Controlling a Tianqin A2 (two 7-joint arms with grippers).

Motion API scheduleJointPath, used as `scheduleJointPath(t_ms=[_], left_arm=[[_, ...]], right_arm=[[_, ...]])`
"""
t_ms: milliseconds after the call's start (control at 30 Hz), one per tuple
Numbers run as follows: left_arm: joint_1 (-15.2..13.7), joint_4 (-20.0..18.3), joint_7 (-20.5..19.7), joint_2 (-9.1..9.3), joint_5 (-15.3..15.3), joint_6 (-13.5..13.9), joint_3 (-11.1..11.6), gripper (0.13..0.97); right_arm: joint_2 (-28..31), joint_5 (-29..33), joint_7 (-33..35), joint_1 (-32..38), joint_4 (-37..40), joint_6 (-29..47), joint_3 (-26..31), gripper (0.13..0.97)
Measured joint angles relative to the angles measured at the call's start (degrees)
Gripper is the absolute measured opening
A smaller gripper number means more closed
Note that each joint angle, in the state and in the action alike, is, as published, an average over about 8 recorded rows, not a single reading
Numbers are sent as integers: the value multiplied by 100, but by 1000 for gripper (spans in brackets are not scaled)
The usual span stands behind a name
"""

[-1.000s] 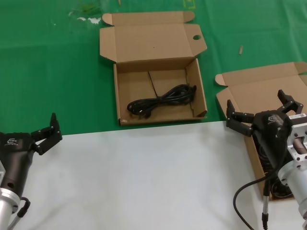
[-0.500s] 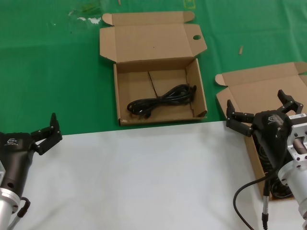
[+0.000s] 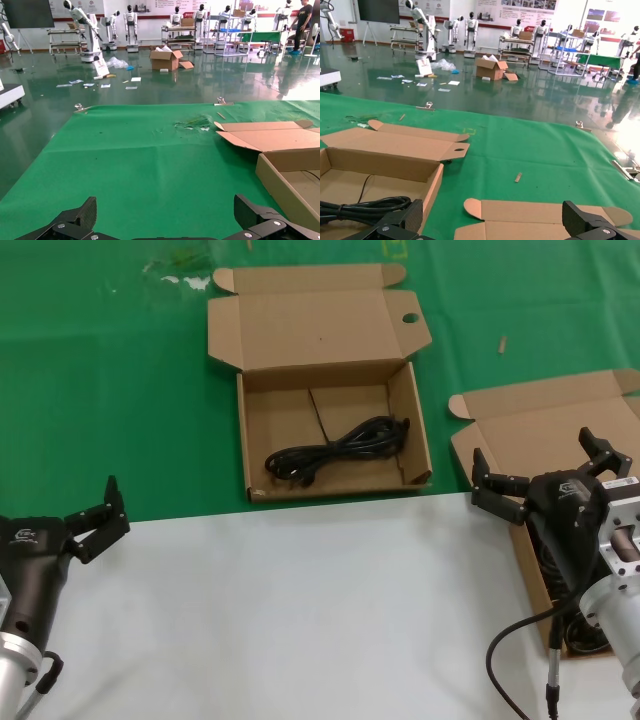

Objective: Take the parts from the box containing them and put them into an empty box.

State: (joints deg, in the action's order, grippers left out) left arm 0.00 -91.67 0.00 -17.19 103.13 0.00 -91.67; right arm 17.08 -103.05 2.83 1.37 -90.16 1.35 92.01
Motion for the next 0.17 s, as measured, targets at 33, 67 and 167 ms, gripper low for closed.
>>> scheduleJointPath(t_ms=[33,67,167], left_arm=[[0,0,0,0,0,0,0,966],[0,0,0,0,0,0,0,966],[0,0,0,0,0,0,0,966]], right_arm=[[0,0,0,0,0,0,0,966],[0,0,0,0,0,0,0,966],[0,0,0,0,0,0,0,966]])
